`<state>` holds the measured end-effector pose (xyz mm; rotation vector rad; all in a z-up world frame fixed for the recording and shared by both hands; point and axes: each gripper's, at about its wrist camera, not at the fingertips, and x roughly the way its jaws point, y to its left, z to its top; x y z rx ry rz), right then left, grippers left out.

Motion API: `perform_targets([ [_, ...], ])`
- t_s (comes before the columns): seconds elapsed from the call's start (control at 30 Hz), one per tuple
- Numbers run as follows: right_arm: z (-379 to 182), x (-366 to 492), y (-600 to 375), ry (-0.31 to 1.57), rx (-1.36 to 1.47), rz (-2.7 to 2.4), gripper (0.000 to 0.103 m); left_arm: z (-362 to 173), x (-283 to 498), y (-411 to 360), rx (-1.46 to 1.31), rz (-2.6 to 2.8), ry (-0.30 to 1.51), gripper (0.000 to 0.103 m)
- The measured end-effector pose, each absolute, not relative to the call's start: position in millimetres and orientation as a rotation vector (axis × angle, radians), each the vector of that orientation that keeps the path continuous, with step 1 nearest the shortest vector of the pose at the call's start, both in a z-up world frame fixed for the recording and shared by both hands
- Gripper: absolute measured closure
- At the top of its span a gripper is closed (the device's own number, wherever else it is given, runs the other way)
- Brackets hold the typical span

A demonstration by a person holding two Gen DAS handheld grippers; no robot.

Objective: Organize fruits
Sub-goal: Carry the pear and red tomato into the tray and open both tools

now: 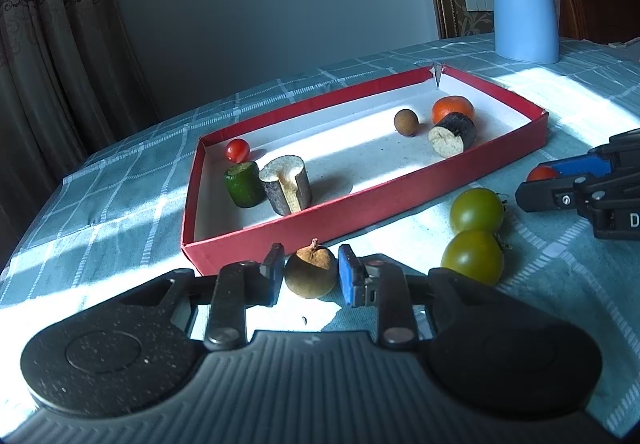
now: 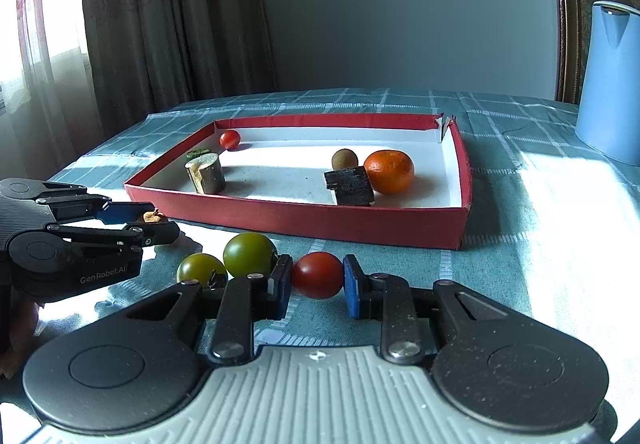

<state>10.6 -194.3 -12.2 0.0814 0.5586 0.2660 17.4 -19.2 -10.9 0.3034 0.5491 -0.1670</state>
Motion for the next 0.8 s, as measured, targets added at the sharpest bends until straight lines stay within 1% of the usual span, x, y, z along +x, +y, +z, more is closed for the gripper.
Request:
perform_targets([
  [0.8, -10.0, 5.5, -195.1, 0.54, 0.09, 0.264, 0.077, -10.5, 15.8, -19.5, 0.31, -0.159, 0.544, 0.077],
])
